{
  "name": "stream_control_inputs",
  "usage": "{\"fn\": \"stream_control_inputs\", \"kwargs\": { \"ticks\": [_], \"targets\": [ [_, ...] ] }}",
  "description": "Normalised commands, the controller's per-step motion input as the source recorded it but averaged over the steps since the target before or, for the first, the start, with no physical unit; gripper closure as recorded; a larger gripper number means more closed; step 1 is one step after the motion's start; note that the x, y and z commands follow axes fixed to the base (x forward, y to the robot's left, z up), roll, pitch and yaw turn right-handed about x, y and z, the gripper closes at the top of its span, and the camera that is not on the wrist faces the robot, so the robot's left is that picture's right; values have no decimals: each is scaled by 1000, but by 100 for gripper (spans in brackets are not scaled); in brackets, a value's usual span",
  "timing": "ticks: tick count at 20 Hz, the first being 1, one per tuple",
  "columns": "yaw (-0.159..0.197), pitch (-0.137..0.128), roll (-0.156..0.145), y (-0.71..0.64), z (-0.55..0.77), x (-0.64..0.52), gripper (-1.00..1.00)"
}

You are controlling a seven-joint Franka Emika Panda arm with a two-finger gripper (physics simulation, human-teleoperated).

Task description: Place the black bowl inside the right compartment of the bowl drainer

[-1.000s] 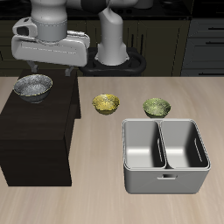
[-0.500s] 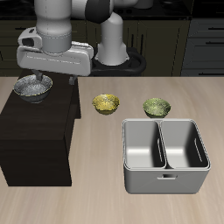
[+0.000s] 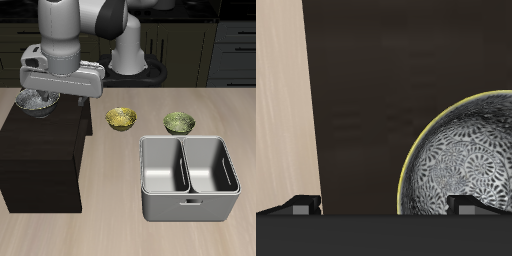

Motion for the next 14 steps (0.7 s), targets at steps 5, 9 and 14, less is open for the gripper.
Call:
{"fn": "stream_control_inputs", "kwargs": {
  "ticks": [5,9,14],
  "targets": [
    [12,24,4,-20,-215,-59,100],
    [-14,25,-32,-104,-119,-6,100],
    [5,-12,21,58,23,-24,100]
  ]
}}
